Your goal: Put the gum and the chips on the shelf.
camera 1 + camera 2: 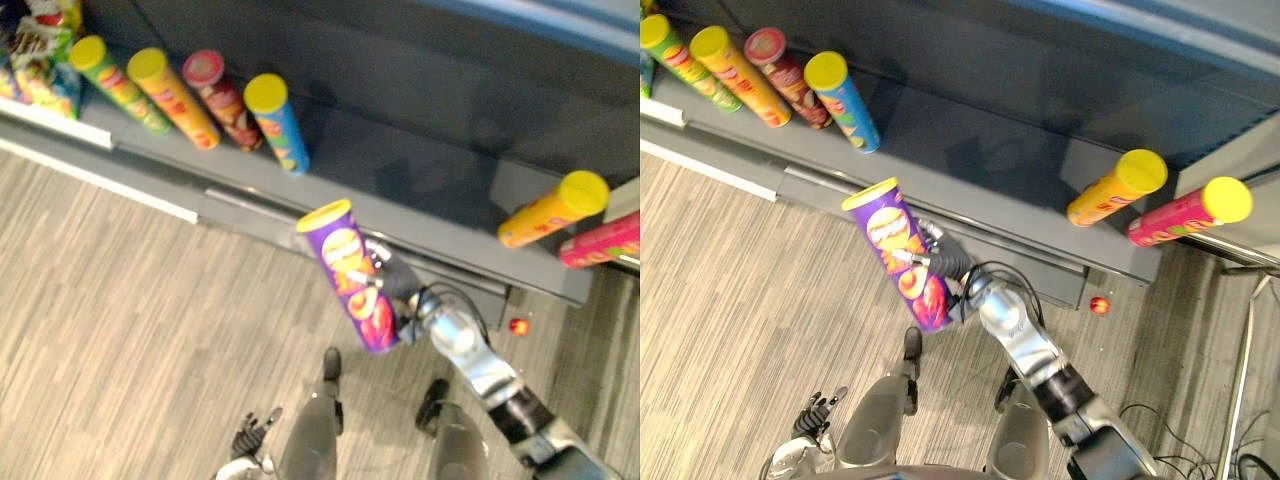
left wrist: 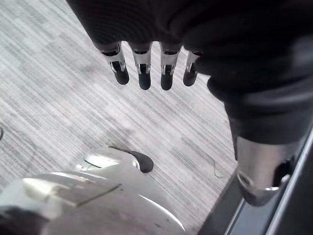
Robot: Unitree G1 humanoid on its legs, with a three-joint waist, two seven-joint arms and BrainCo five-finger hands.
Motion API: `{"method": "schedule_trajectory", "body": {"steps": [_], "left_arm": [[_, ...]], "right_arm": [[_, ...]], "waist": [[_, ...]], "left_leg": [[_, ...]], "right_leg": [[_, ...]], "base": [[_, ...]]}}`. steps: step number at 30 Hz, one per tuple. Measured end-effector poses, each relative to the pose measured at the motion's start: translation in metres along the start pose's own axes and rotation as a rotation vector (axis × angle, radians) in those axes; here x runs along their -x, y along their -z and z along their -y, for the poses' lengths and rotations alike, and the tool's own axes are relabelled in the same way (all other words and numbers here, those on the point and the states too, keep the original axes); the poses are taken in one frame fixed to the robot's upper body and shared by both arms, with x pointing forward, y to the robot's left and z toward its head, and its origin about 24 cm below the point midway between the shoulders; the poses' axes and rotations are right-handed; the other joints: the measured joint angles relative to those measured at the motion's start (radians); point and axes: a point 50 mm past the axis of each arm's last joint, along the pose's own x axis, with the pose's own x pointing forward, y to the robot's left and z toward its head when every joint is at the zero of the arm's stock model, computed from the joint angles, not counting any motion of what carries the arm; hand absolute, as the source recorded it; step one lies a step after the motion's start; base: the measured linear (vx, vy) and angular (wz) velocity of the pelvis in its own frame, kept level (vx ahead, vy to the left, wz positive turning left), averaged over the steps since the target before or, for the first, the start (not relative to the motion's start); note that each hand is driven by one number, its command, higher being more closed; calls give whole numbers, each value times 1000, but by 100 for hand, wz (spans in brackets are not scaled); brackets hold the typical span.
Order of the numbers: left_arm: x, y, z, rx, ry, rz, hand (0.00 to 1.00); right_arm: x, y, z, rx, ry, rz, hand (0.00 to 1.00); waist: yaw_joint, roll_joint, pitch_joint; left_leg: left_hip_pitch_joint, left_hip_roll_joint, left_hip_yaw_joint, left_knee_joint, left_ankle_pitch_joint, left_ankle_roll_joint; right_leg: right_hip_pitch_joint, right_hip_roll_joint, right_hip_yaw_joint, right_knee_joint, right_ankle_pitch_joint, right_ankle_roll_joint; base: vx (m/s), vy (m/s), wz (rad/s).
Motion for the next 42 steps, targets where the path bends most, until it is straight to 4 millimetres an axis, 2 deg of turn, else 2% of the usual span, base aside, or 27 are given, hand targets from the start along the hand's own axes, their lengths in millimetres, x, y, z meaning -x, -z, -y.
{"method": "schedule_trajectory", "body": {"steps": [2,5,8,10,12,15,19,22,26,29,33,42], "left_arm": [[0,0,2,5,5,3,0],[0,0,4,8,11,1,0],[-1,-2,12,8,32,9,0],[-1,-6,17,12,45,27,0],[-4,-14,24,37,65,53,0],[-4,-25,34,68,96,100,0],[-6,-44,51,119,144,162,0],[-4,-58,68,128,197,217,0],[-4,-67,80,133,232,244,0],[-1,-74,89,149,260,272,0],[0,-78,93,155,273,285,0],[5,-92,101,213,319,338,0]], "right_arm": [[-14,-3,14,-1,82,6,100],[-37,-16,44,33,212,37,100],[-50,-27,81,145,420,42,100],[-55,-41,100,195,555,75,100],[-62,-70,122,252,724,164,100],[-65,-100,140,294,847,255,100],[-62,-138,155,342,978,394,100],[-54,-160,167,476,1080,456,100],[-48,-176,178,644,1177,472,100],[-37,-189,186,695,1279,518,100],[-28,-199,191,815,1342,531,100],[-17,-229,204,884,1455,617,100]], "waist": [[5,11,26],[16,24,50],[50,49,64],[54,63,71],[60,82,80],[76,98,88],[81,116,95],[85,121,97],[96,123,98],[101,123,98],[102,124,98],[105,124,98]], "left_leg": [[-20,-11,-14,-10,19,6],[-58,-31,-25,-47,60,18],[-93,-34,-22,-71,81,12],[-124,-42,-18,-71,100,16],[-175,-45,-2,-73,126,18],[-220,-49,10,-78,153,20],[-276,-58,8,-97,187,20],[-317,-66,11,-106,208,23],[-357,-76,12,-104,216,21],[-390,-86,13,-104,219,24],[-430,-97,37,-104,224,31],[-508,-116,68,-101,233,36]], "right_leg": [[-27,-17,-5,31,-16,-8],[-71,-38,-7,46,-44,3],[-109,-48,-8,50,-57,7],[-138,-65,-9,73,-80,13],[-201,-87,-10,120,-98,9],[-272,-108,-3,172,-107,1],[-348,-129,-2,220,-118,-4],[-403,-150,-1,255,-119,-6],[-458,-166,13,282,-120,-6],[-504,-183,21,312,-121,-9],[-562,-205,38,340,-121,-9],[-676,-236,78,391,-121,-10]], "base": [[-105,-38,33],[-131,-58,22],[-154,-76,16],[-157,-83,31],[-147,-91,25],[-84,-81,11],[-66,-91,15],[-42,-77,15],[-25,-62,8],[-23,-61,10],[-13,-40,9],[-13,-40,8]]}}
